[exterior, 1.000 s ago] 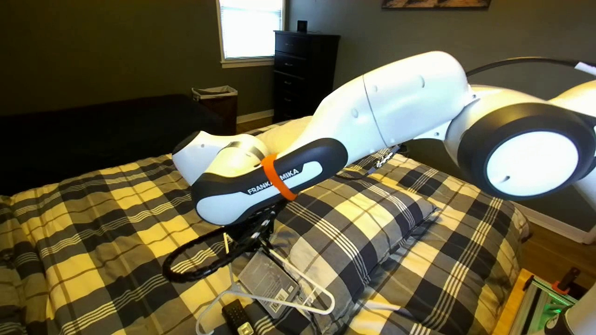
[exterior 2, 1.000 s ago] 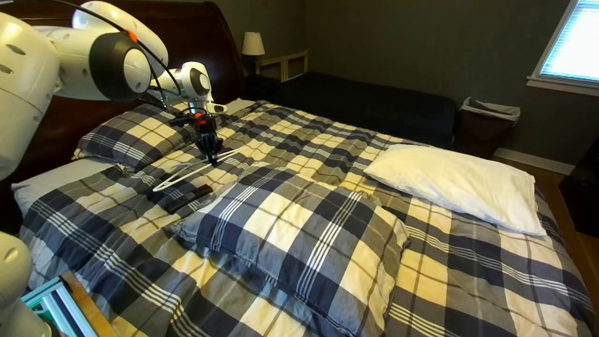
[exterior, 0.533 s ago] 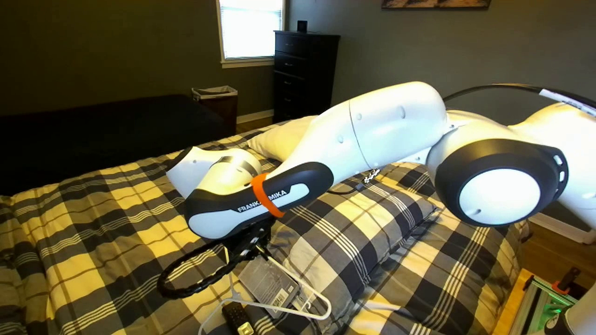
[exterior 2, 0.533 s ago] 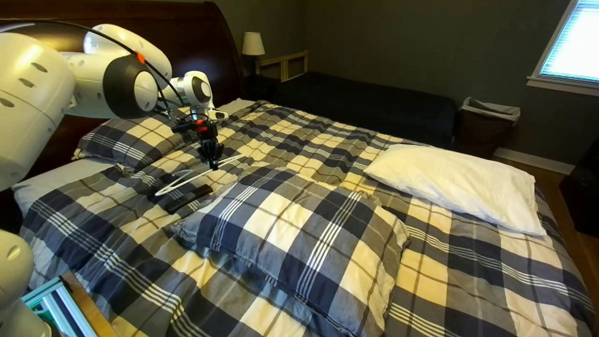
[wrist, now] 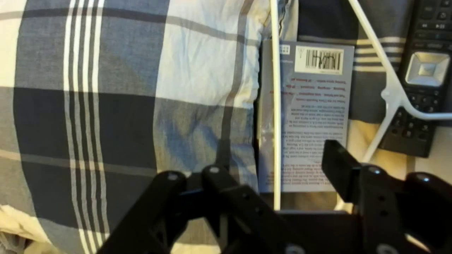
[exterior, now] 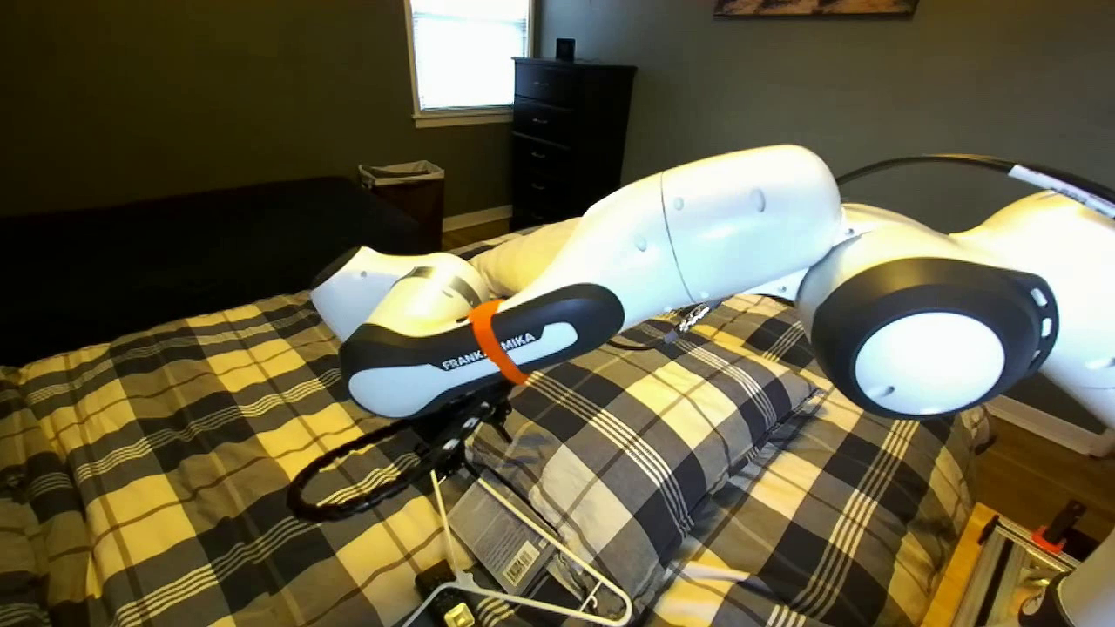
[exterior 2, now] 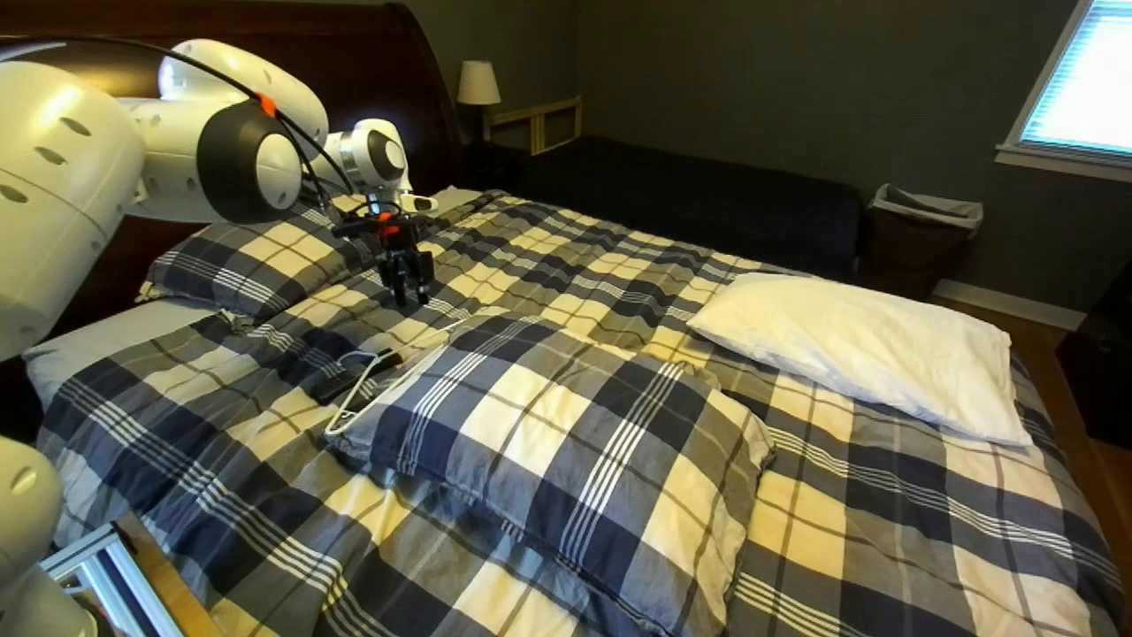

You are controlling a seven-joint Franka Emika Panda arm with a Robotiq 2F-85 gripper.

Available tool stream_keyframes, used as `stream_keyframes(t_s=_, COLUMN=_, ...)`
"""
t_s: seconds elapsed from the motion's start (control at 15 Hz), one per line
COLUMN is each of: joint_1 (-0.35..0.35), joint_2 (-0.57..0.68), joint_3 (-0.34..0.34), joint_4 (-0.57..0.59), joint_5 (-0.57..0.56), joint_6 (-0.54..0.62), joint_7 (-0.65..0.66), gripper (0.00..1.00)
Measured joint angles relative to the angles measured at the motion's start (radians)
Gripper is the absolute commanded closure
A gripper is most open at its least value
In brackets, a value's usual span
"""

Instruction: Put the hanger on the bed

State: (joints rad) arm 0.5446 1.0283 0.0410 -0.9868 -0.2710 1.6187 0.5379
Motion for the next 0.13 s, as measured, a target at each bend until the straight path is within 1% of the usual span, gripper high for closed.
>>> stream_keyframes(t_s=0.07, joint_1=-0.002, joint_2=-0.033, joint_3=0.0, joint_4=-0.024, joint_5=-0.001, joint_6=0.04, joint_7=0.0, gripper=0.17)
stream_keyframes(t_s=0.13, joint_1=-0.003, joint_2=-0.056, joint_3=0.0, joint_4=-0.037, joint_5=0.0, joint_6=0.045, joint_7=0.0, gripper=0.08)
